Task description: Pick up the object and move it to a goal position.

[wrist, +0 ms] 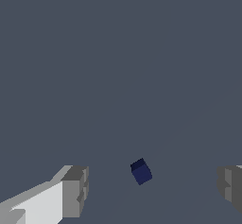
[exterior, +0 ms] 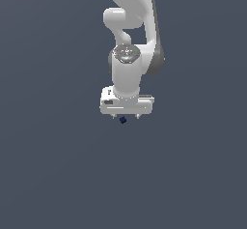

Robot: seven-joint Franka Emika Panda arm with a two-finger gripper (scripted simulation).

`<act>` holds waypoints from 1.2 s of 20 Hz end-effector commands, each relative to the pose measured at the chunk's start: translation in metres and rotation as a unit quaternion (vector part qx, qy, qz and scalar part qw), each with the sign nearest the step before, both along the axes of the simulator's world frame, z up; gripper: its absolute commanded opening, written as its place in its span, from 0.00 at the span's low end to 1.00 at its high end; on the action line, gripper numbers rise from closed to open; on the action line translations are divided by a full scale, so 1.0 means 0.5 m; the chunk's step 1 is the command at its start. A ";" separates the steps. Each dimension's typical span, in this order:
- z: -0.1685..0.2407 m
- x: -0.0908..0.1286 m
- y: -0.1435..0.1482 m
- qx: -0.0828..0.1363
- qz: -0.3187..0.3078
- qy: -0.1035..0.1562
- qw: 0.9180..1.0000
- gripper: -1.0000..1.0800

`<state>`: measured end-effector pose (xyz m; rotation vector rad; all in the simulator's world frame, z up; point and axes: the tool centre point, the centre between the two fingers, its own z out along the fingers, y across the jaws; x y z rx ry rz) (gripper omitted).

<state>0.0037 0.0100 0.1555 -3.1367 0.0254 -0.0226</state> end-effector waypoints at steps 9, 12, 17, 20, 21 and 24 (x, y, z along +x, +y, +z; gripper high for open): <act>0.023 0.020 -0.068 -0.005 -0.035 -0.017 0.999 0.96; 0.026 0.022 -0.075 -0.005 -0.039 -0.019 0.999 0.96; 0.021 0.019 -0.071 -0.005 -0.033 -0.018 0.999 0.96; 0.013 0.015 -0.071 -0.006 -0.022 -0.017 1.000 0.96; 0.009 0.012 -0.070 -0.006 -0.017 -0.016 1.000 0.96; -0.006 0.004 -0.068 -0.007 0.003 -0.015 1.000 0.96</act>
